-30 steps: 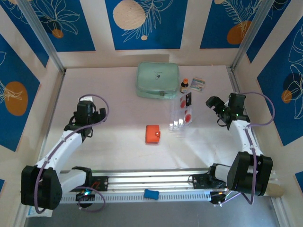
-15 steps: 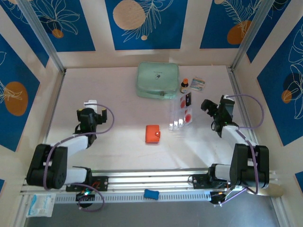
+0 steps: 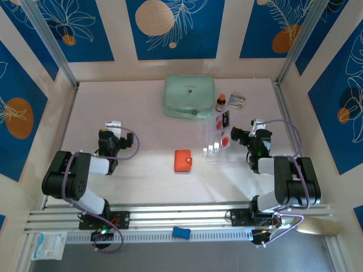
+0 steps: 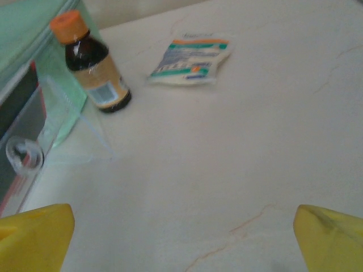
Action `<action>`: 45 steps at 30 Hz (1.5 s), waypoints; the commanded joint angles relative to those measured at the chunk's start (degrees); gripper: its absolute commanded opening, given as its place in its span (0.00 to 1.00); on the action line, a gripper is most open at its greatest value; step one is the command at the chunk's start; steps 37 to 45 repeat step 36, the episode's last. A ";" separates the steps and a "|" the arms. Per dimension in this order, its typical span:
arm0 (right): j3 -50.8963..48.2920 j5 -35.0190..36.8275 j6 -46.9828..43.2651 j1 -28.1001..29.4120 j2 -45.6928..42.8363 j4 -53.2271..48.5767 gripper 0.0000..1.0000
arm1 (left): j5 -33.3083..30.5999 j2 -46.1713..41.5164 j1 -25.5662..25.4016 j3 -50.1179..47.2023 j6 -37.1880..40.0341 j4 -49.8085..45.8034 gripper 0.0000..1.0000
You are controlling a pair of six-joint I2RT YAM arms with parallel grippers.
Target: Put the credit cards into the card holder
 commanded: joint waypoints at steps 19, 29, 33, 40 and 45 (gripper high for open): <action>4.18 4.16 -4.96 3.59 2.57 0.80 0.99 | 5.04 1.18 1.92 2.70 -0.33 -0.50 1.00; 5.20 -0.81 -5.88 2.81 2.84 -0.79 0.99 | 5.05 0.91 1.92 2.17 -0.33 0.01 1.00; 4.88 -1.54 -5.92 2.50 2.57 -0.58 0.99 | 4.96 0.51 1.96 1.49 -0.11 1.25 1.00; 4.69 -1.37 -6.01 2.57 2.48 -0.23 0.99 | 4.87 0.29 1.80 0.87 -0.02 2.07 1.00; 4.69 -1.37 -6.01 2.57 2.48 -0.23 0.99 | 4.87 0.29 1.80 0.87 -0.02 2.07 1.00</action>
